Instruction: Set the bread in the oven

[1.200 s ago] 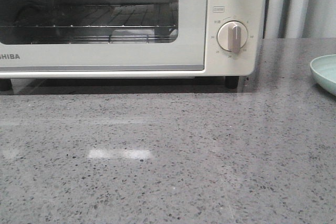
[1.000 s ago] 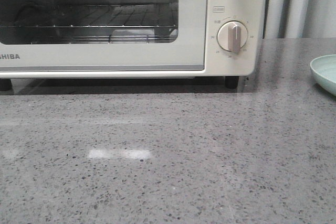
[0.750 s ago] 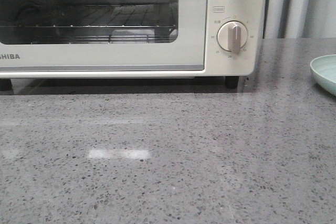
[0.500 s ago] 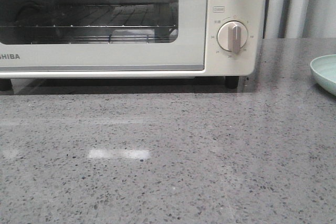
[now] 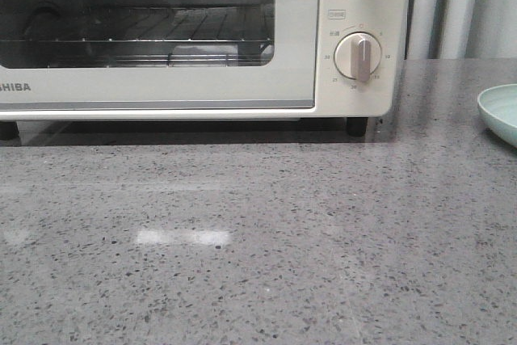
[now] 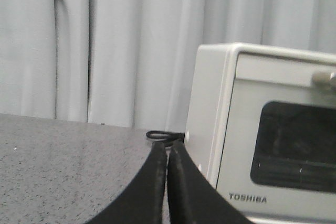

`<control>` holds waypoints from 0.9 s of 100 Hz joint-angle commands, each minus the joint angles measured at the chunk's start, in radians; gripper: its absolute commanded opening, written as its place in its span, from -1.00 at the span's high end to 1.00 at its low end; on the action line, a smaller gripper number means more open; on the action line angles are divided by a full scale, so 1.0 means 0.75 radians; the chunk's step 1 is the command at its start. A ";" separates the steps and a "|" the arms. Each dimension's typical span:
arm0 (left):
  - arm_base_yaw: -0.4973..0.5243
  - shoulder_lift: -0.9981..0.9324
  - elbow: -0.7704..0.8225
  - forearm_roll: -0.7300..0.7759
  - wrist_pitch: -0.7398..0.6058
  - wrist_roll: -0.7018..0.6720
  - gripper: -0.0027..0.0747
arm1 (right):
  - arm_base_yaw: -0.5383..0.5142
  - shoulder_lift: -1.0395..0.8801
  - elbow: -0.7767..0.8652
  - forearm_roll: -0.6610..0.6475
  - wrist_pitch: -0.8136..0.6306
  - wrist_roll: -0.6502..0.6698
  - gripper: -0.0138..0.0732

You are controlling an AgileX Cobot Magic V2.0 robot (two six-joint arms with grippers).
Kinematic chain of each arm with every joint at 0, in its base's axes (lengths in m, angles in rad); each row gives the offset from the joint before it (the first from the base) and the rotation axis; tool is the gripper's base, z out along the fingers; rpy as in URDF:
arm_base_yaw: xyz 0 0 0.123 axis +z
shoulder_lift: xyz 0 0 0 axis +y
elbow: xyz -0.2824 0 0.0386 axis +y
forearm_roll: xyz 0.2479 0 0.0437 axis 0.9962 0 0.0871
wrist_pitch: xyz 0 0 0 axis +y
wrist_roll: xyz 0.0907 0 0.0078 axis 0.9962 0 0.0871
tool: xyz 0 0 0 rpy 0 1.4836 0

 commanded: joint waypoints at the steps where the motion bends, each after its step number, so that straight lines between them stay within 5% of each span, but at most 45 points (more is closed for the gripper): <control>1: -0.005 -0.039 0.027 -0.112 -0.157 -0.011 0.99 | 0.002 -0.029 0.016 0.009 -0.186 0.094 0.86; 34: -0.005 -0.037 0.022 -0.488 -0.196 -0.061 0.99 | 0.002 -0.029 0.013 0.028 -0.248 0.190 0.86; 55: -0.005 -0.037 0.016 -0.476 -0.368 -0.061 0.99 | 0.002 -0.027 -0.098 0.028 -0.022 0.263 0.86; 72: -0.039 -0.034 -0.129 -0.275 -0.048 -0.071 0.99 | 0.022 -0.024 -0.302 0.031 0.475 0.351 0.86; 90: -0.159 0.075 -0.380 -0.200 0.241 -0.065 0.99 | 0.087 0.030 -0.429 0.031 0.674 0.248 0.86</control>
